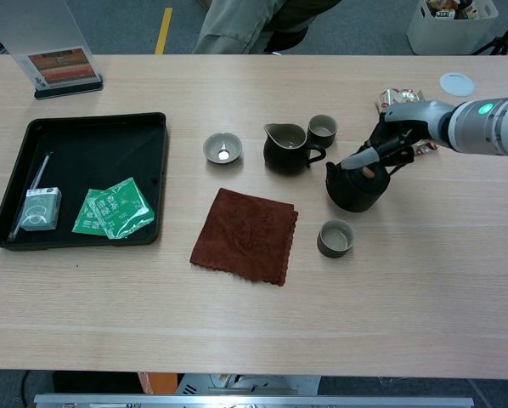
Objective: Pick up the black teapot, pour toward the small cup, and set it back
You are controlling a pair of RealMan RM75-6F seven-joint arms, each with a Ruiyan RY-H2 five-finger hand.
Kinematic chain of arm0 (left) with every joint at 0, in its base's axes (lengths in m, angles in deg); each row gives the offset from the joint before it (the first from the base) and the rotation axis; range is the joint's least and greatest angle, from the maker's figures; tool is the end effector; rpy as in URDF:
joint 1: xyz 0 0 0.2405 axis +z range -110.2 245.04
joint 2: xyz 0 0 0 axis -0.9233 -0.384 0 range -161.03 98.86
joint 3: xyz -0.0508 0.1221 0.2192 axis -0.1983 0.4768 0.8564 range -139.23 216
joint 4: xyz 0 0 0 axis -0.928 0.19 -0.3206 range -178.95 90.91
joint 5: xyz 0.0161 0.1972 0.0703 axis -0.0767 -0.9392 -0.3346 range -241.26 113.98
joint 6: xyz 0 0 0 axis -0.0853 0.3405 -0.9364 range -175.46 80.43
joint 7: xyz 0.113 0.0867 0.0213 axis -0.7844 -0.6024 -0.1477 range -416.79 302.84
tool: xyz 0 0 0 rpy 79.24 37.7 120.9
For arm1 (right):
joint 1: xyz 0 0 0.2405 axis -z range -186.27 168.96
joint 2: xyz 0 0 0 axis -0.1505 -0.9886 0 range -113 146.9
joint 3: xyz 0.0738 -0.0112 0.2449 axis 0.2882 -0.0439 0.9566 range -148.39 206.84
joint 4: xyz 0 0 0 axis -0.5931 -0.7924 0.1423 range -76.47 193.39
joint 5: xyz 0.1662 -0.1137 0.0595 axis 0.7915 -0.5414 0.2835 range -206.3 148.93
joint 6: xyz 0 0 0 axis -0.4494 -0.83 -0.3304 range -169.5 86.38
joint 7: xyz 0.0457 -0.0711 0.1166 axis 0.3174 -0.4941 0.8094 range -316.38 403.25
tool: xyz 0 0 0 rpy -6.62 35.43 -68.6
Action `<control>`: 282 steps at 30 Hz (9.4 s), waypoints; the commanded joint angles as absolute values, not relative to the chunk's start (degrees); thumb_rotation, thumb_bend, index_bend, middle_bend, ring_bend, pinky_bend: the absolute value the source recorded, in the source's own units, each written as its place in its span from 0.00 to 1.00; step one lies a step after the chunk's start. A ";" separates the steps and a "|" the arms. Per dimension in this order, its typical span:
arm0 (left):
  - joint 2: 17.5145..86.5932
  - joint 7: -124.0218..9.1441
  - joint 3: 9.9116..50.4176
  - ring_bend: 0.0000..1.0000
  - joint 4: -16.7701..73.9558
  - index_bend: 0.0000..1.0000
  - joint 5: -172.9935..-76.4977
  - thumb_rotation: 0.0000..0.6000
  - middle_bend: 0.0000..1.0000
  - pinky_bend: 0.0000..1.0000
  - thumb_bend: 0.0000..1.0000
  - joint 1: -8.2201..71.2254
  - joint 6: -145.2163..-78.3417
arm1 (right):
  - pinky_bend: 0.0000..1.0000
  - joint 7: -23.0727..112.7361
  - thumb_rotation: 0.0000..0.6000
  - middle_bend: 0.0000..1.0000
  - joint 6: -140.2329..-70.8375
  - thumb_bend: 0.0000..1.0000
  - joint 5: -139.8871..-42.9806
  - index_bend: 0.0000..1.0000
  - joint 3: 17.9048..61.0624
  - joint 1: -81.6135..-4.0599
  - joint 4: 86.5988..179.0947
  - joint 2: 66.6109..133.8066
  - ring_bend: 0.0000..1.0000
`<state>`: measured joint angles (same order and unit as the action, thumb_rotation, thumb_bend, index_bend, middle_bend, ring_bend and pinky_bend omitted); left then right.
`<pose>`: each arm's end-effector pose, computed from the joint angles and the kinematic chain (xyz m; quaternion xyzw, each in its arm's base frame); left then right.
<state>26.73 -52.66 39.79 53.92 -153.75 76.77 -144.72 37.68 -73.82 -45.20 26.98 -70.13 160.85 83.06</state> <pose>-0.3156 0.0881 0.1987 -0.5271 -0.4191 -0.3859 0.6305 -0.1706 -0.3315 0.0332 0.6263 -0.6881 0.1768 0.3209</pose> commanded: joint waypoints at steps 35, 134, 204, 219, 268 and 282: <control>27.03 -51.68 39.79 0.00 52.94 0.02 -153.74 1.00 0.00 0.00 0.22 76.98 -145.06 | 0.12 32.61 0.51 0.88 -82.20 0.83 -49.64 0.92 26.22 -73.96 166.26 77.36 0.87; 28.44 -50.81 39.64 0.00 51.44 0.02 -152.40 1.00 0.00 0.00 0.22 78.77 -146.38 | 0.13 -17.33 0.58 0.87 -103.24 0.82 -47.68 0.92 33.38 -75.64 139.52 106.14 0.87; 29.13 -50.07 39.47 0.00 50.10 0.02 -152.36 1.00 0.00 0.00 0.22 79.40 -146.36 | 0.13 -16.17 0.65 0.87 -104.64 0.79 -53.86 0.92 38.18 -69.57 141.28 108.09 0.86; 28.70 -50.49 39.40 0.00 50.73 0.02 -152.69 1.00 0.00 0.00 0.22 78.91 -145.91 | 0.13 -5.09 0.68 0.86 -102.21 0.78 -56.74 0.92 40.75 -64.66 153.73 98.50 0.86; 29.86 -50.17 39.93 0.00 50.02 0.02 -152.97 1.00 0.00 0.00 0.22 77.64 -144.03 | 0.15 4.25 0.68 0.82 -97.11 0.78 -66.12 0.92 28.03 -57.35 156.39 99.40 0.77; 29.77 -50.31 39.85 0.00 50.12 0.02 -153.07 1.00 0.00 0.00 0.22 77.55 -144.24 | 0.10 3.83 0.68 0.61 -95.88 0.49 -65.69 0.71 27.72 -58.02 157.65 97.78 0.55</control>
